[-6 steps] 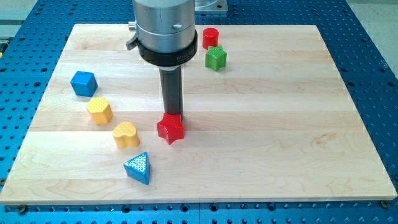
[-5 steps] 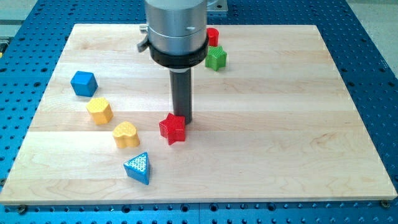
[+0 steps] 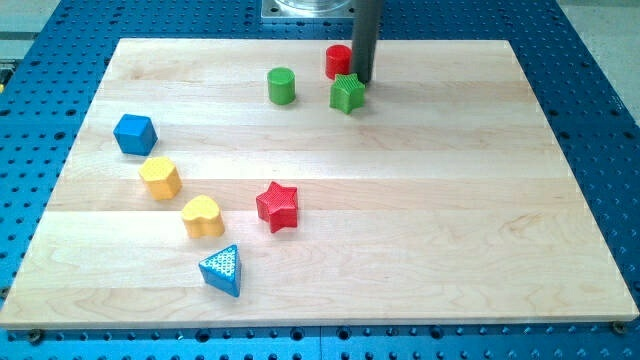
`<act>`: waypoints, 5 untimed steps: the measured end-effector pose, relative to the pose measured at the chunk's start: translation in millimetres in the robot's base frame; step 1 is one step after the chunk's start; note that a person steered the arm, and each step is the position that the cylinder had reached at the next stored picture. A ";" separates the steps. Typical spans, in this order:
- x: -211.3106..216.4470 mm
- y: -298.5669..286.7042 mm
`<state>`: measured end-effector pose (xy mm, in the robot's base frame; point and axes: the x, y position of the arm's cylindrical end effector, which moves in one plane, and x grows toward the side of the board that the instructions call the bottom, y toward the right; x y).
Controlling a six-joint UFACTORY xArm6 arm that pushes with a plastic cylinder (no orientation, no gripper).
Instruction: Slightly push the green star down
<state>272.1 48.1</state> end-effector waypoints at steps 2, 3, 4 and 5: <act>96.4 -14.0; 112.7 -36.7; 91.4 -43.8; 77.8 -82.3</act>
